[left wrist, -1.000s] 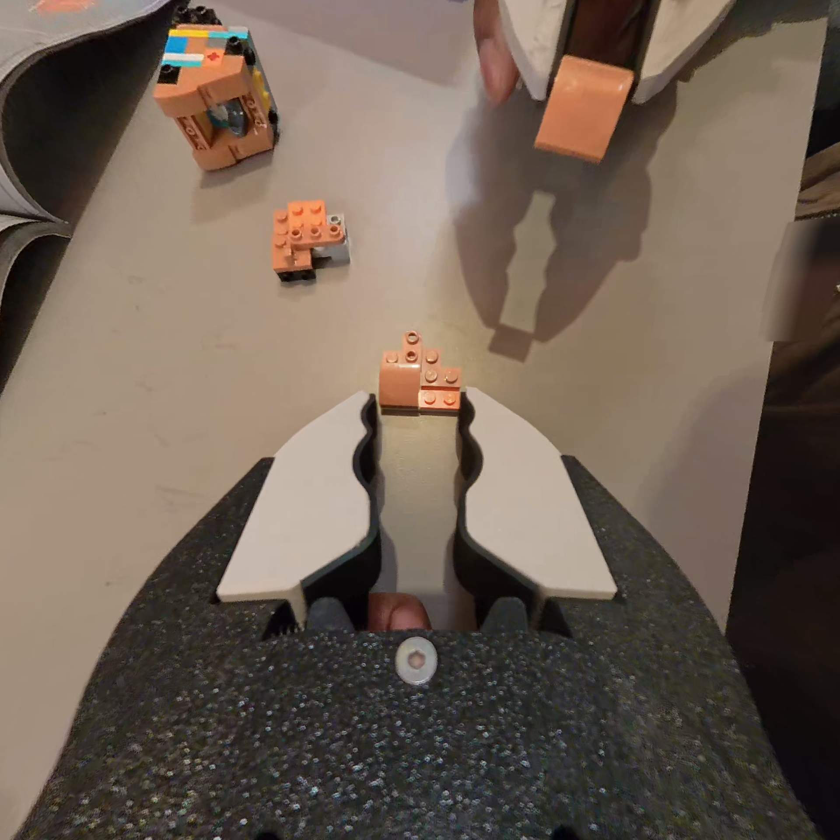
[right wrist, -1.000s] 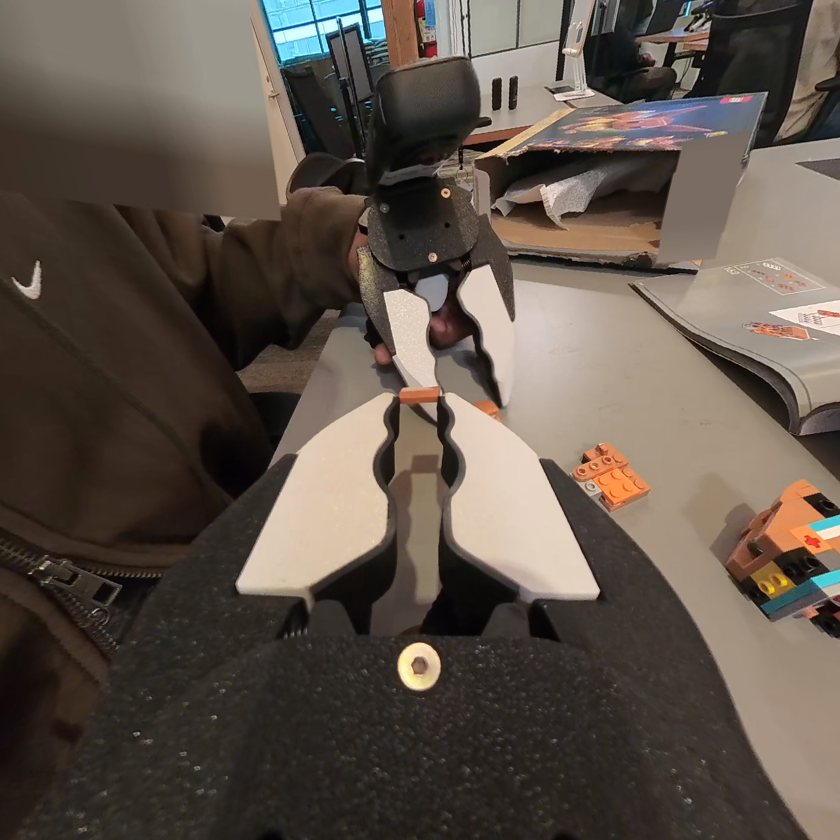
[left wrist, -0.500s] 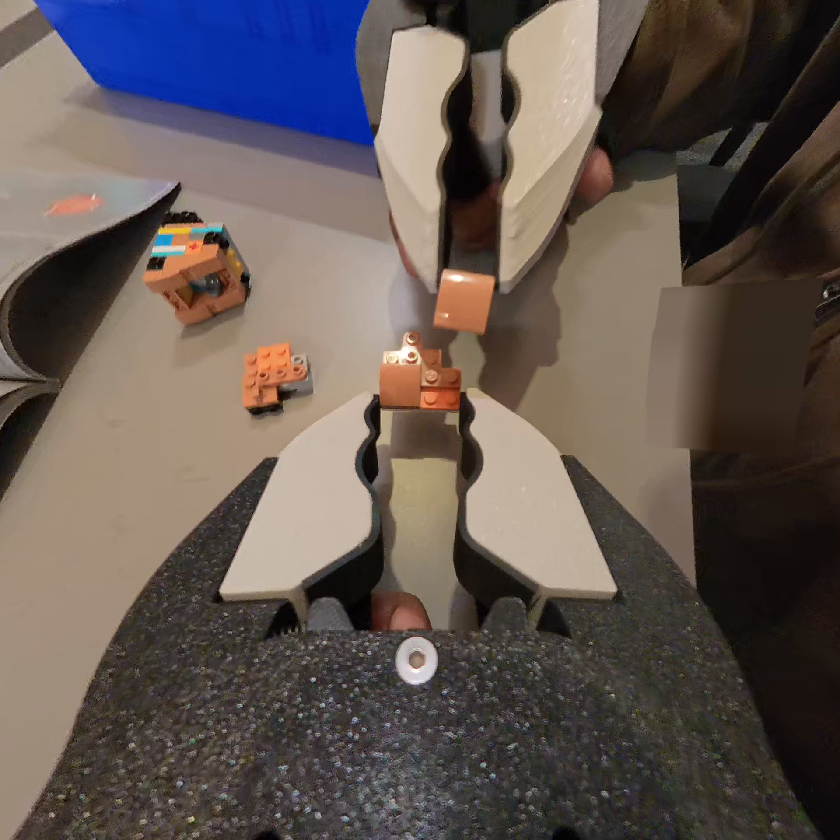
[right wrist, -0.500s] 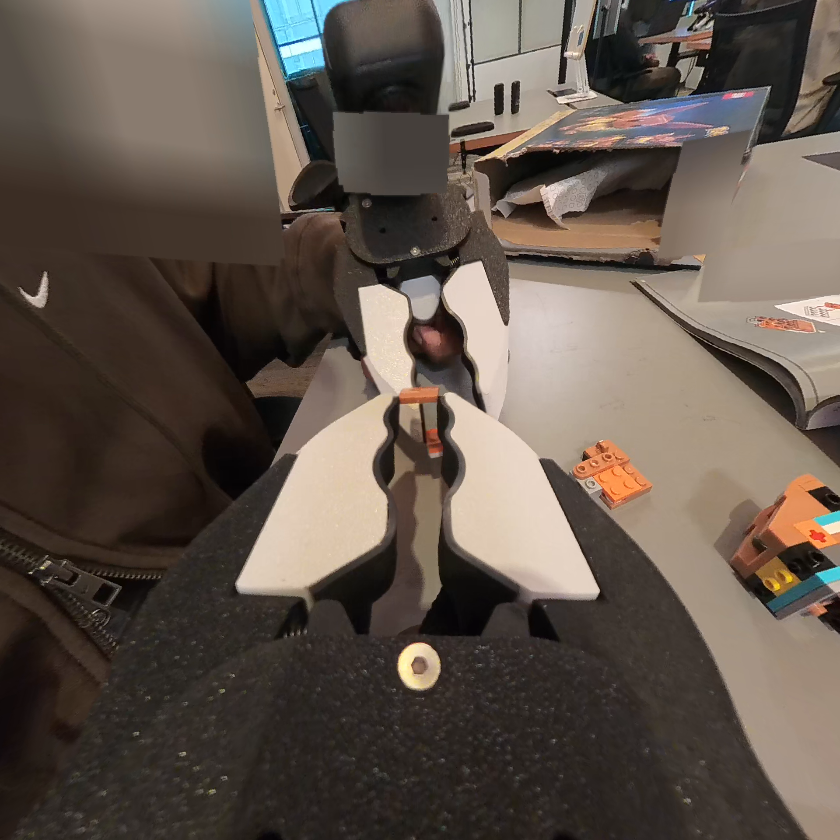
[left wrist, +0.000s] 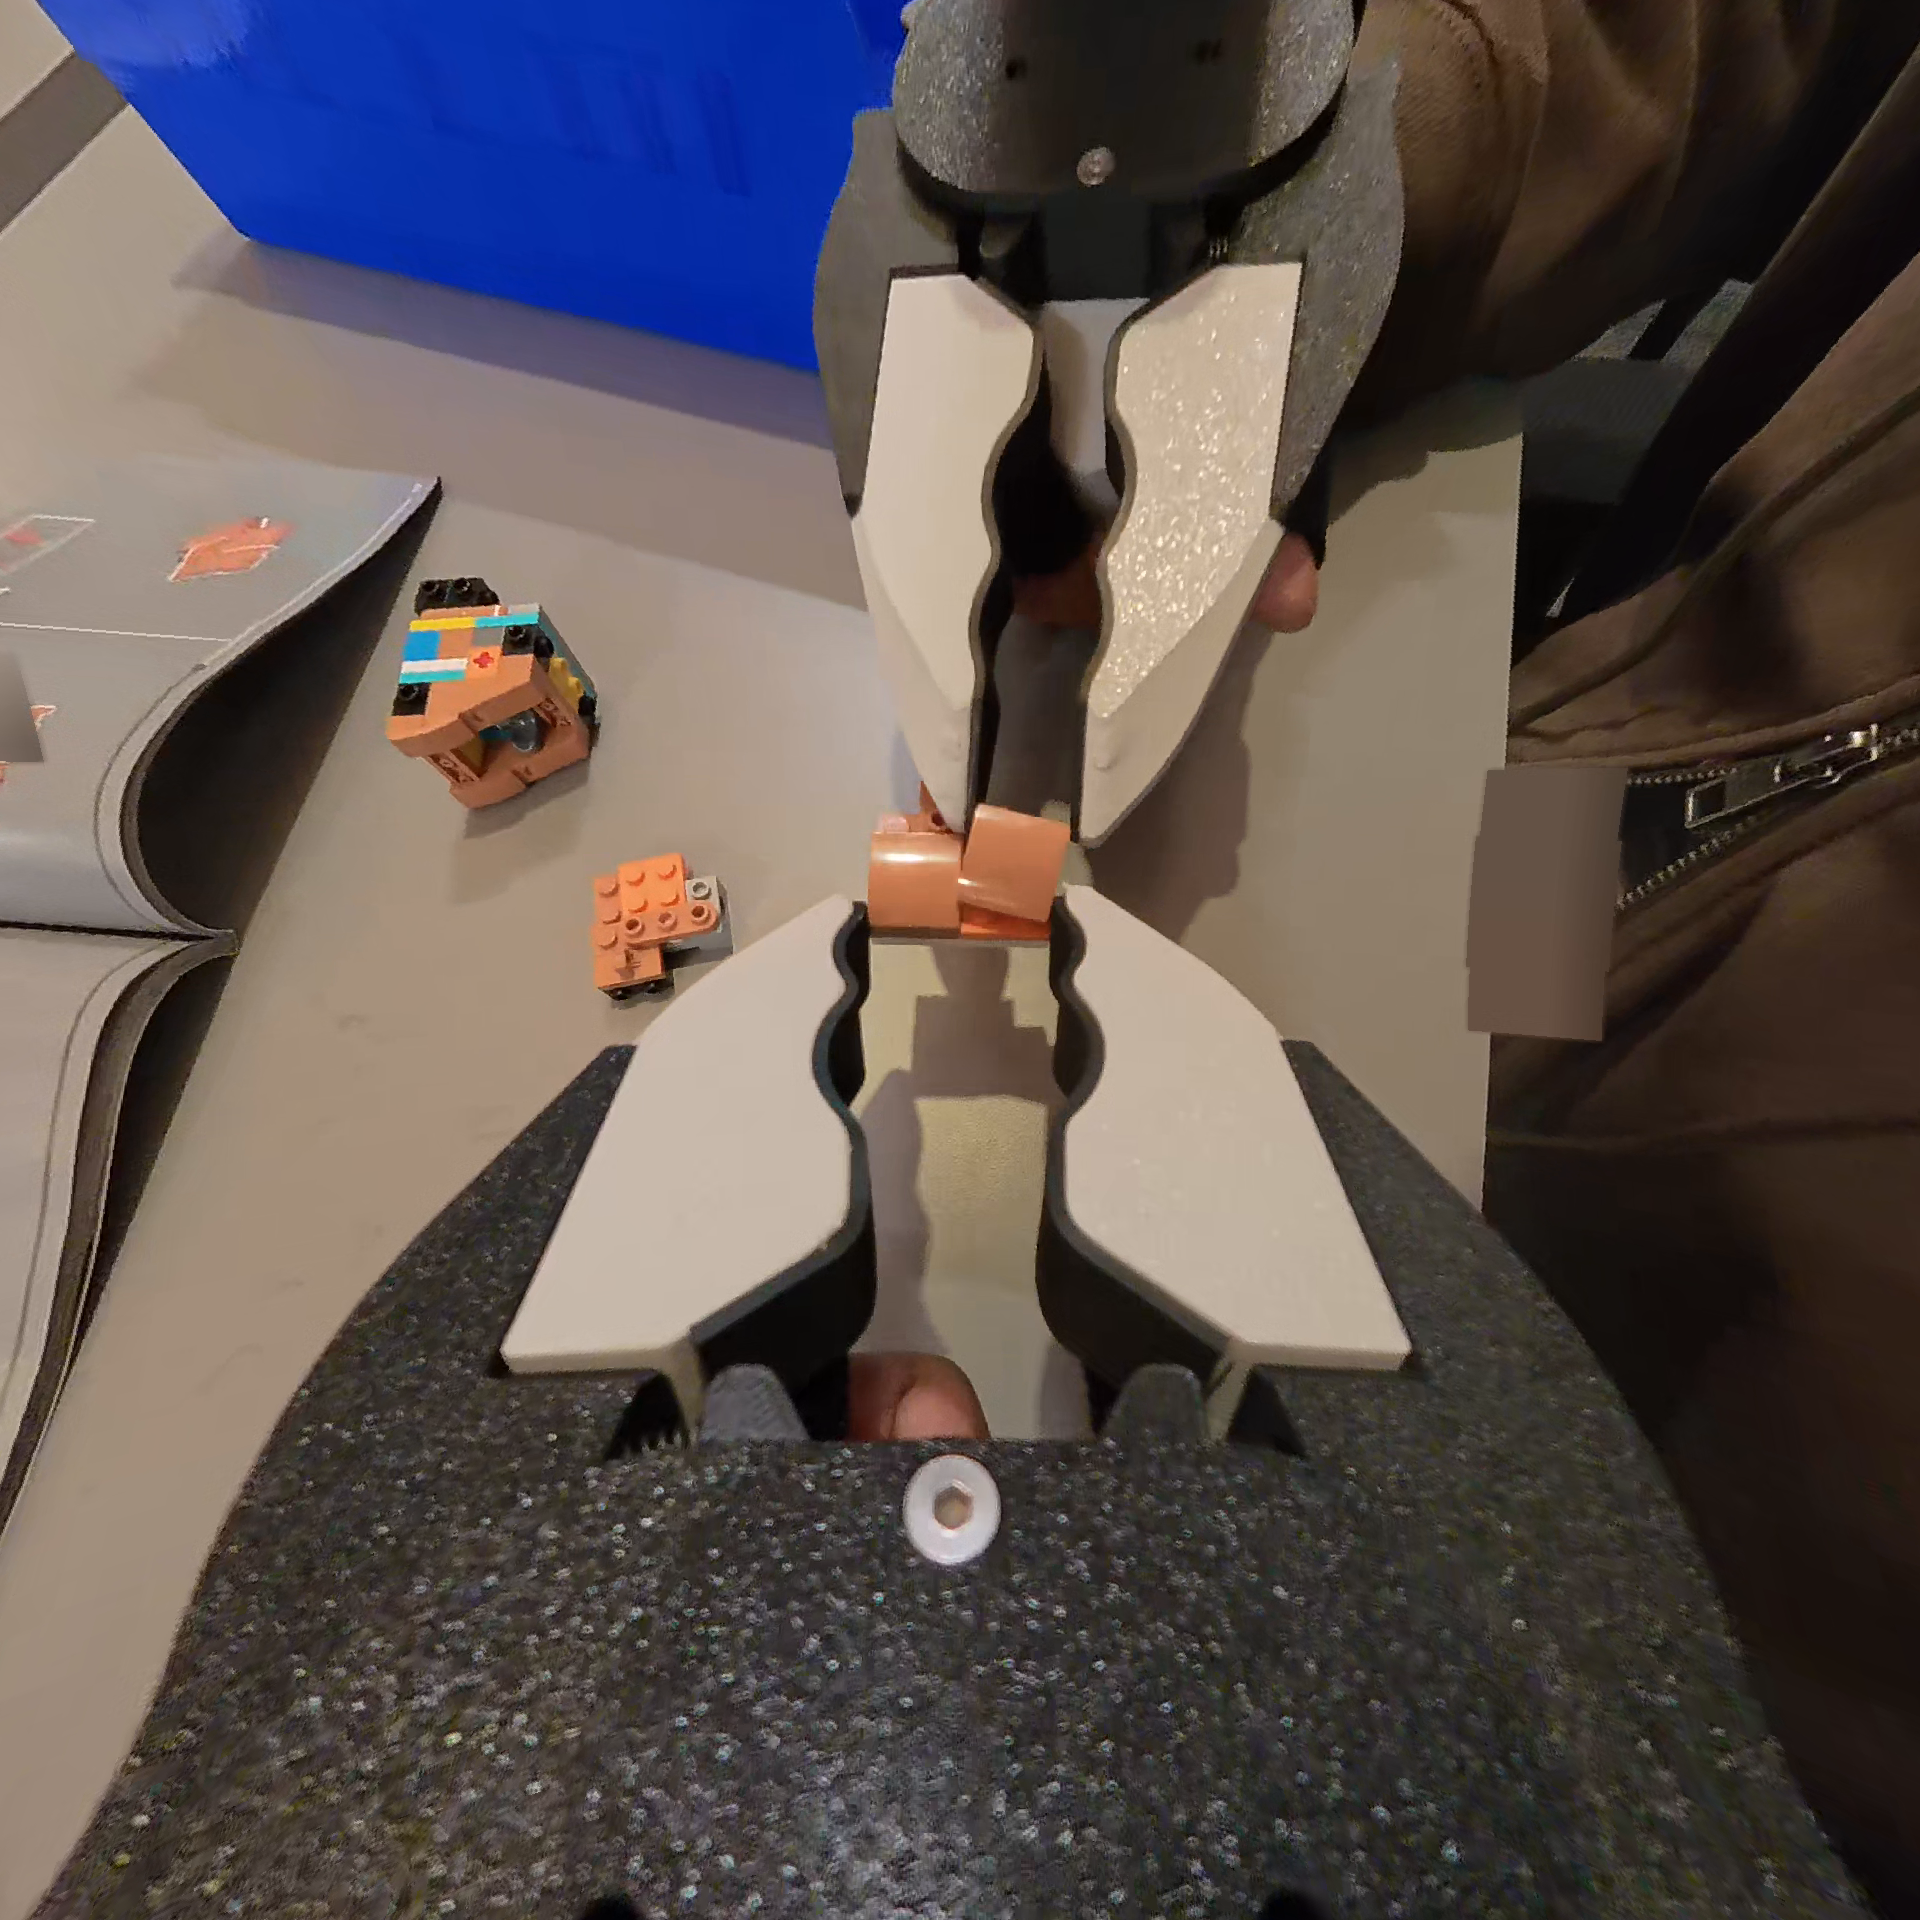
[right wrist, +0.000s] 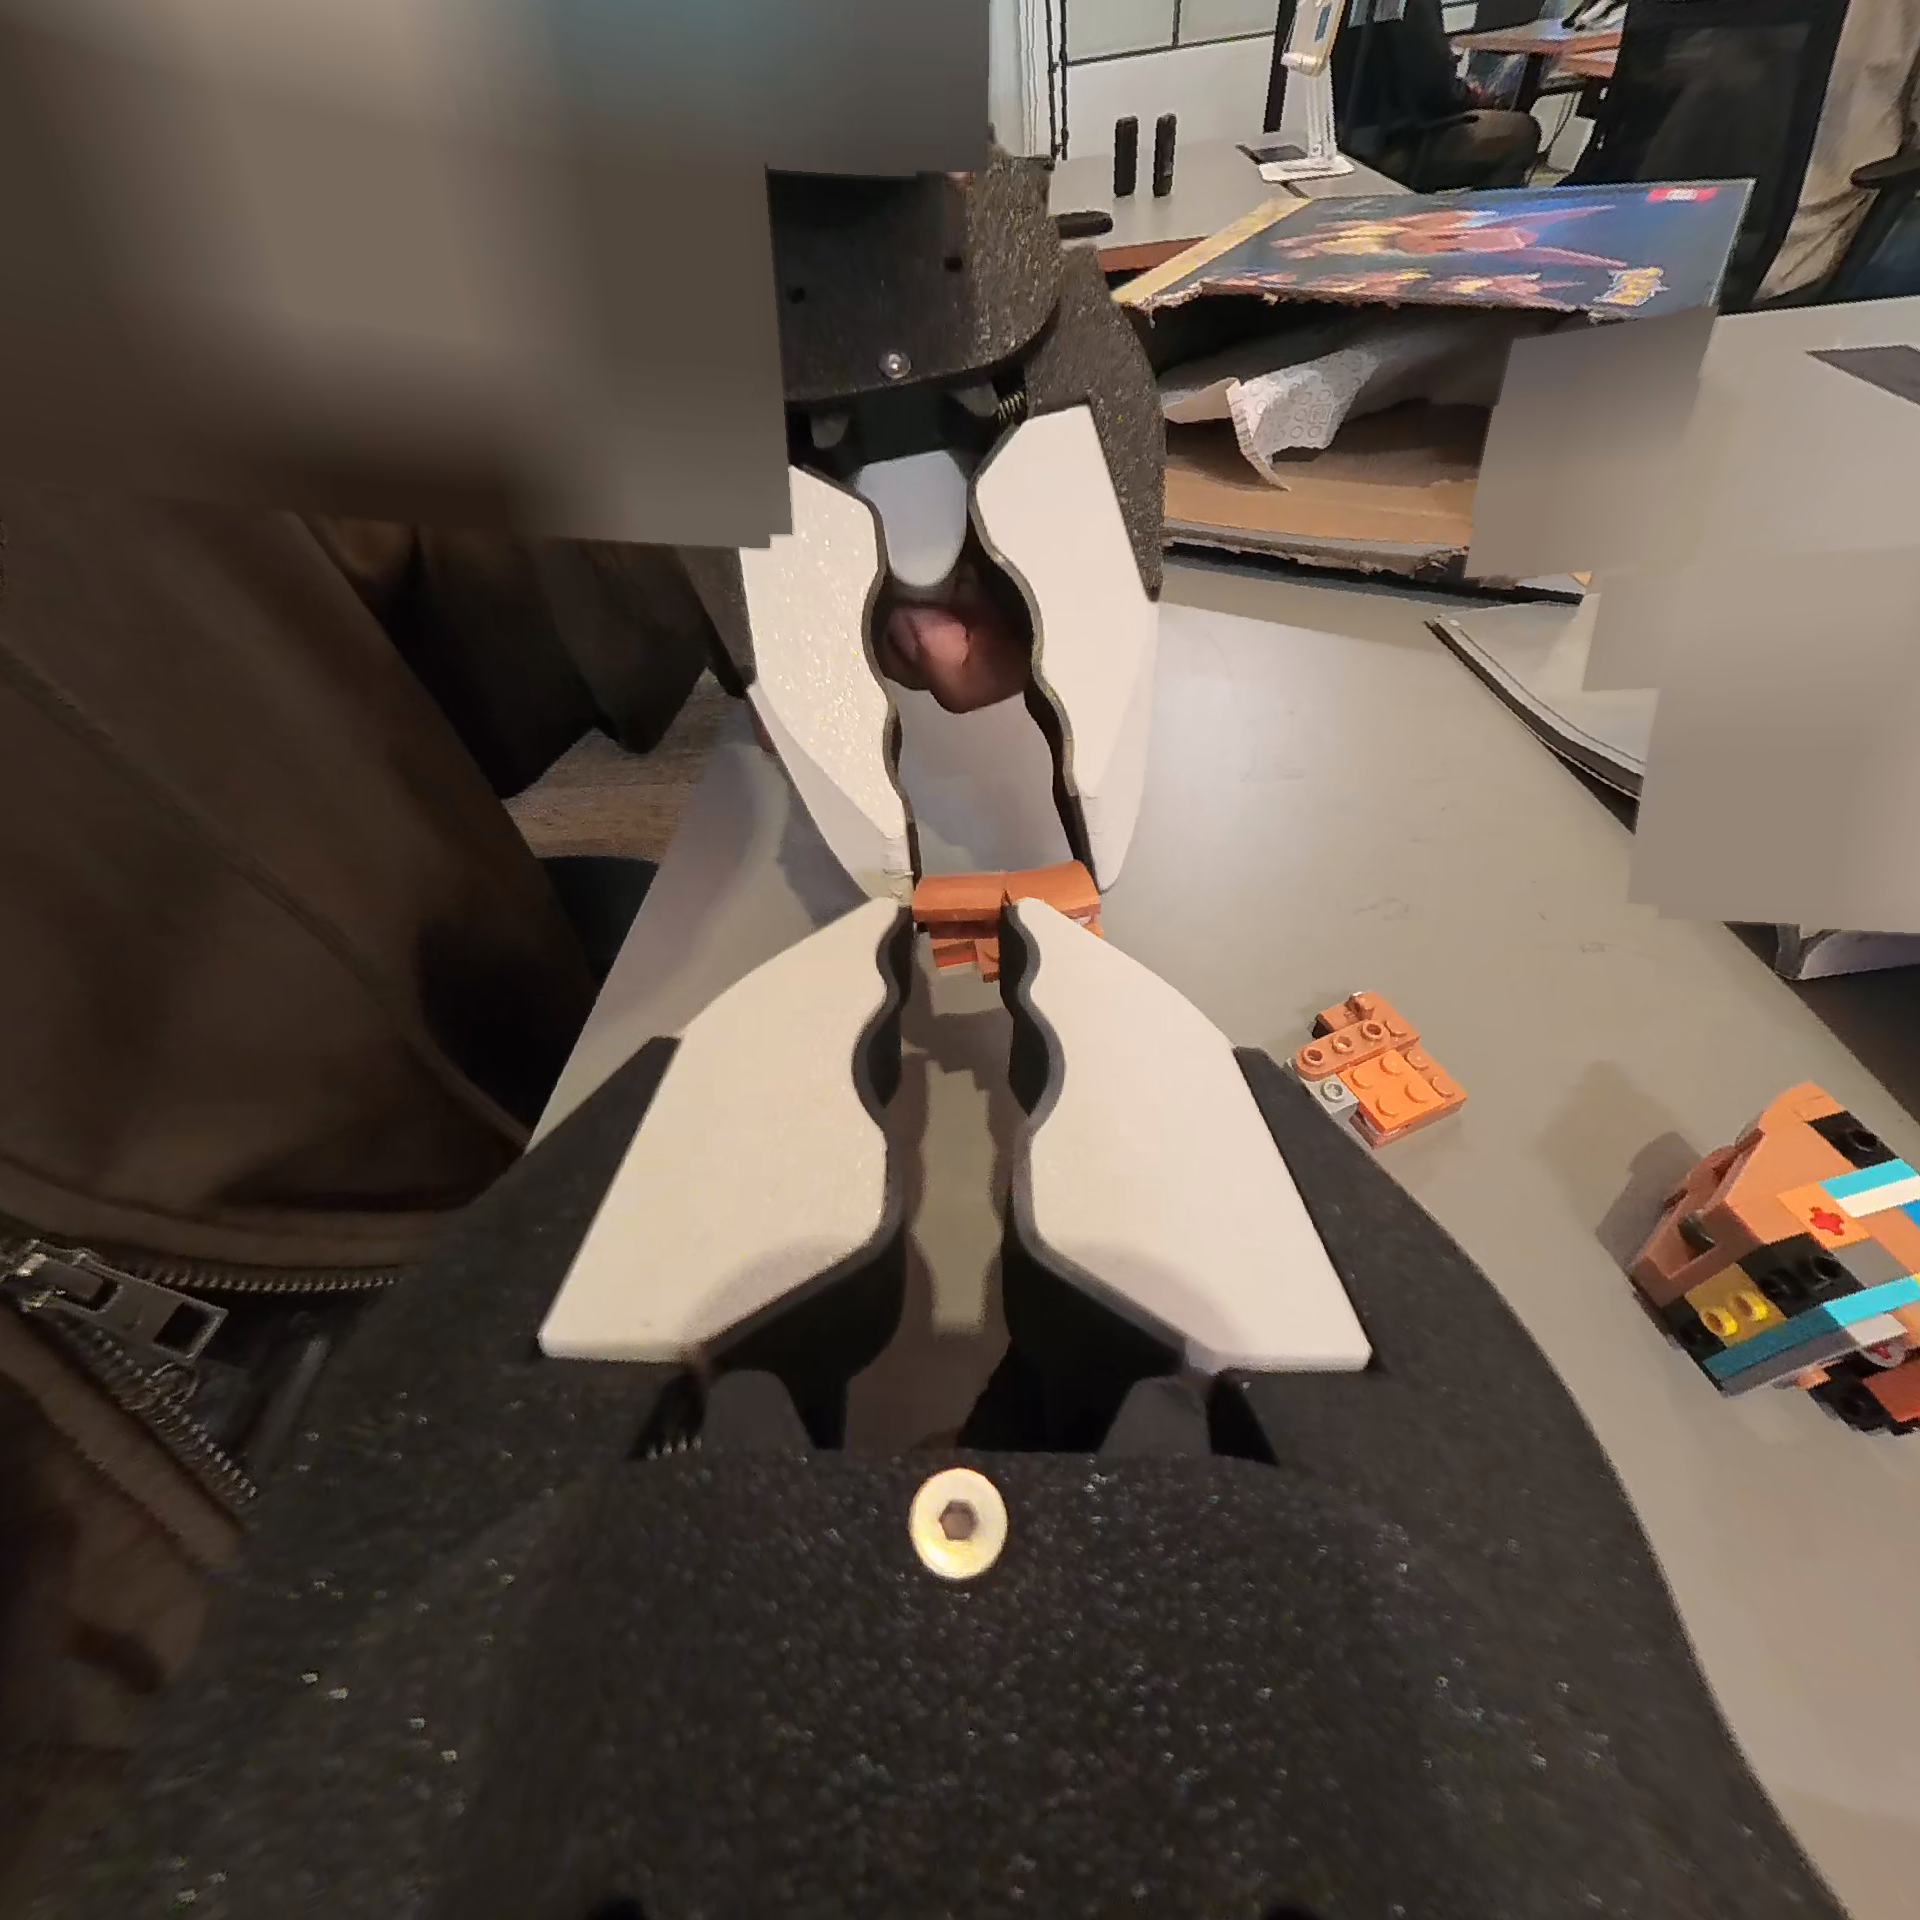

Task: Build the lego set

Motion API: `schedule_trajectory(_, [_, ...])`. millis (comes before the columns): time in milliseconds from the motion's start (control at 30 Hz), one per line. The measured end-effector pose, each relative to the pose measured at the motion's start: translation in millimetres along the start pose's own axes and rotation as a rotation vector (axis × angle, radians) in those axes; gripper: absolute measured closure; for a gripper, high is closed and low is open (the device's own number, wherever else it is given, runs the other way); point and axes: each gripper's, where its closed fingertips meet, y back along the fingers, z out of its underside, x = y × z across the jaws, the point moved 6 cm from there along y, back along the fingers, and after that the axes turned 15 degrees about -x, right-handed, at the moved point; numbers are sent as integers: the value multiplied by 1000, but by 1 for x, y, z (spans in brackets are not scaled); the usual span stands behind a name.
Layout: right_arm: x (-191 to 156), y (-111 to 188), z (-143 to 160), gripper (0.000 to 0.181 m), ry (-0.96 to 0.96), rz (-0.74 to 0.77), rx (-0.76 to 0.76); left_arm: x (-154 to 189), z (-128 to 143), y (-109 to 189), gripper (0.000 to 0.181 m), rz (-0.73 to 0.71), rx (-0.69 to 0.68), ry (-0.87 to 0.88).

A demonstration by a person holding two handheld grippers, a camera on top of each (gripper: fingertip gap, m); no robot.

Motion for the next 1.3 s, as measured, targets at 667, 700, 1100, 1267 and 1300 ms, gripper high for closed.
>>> schedule_trajectory(667, [-1,3,-1,166,39,57,-8,-3,-4,2,148,22,-14,-6])
schedule_trajectory(700, [-1,3,-1,165,41,59,-9,-3,-4,2,148,25,-12,-6])
schedule_trajectory(1100, [0,8,-1,156,87,113,0,-11,-7,-2,148,100,52,21])
schedule_trajectory(1267, [-1,20,3,148,260,241,19,-17,-8,-3,148,129,74,31])
schedule_trajectory(1300, [-2,22,4,147,319,273,22,-18,-9,-4,148,135,72,27])
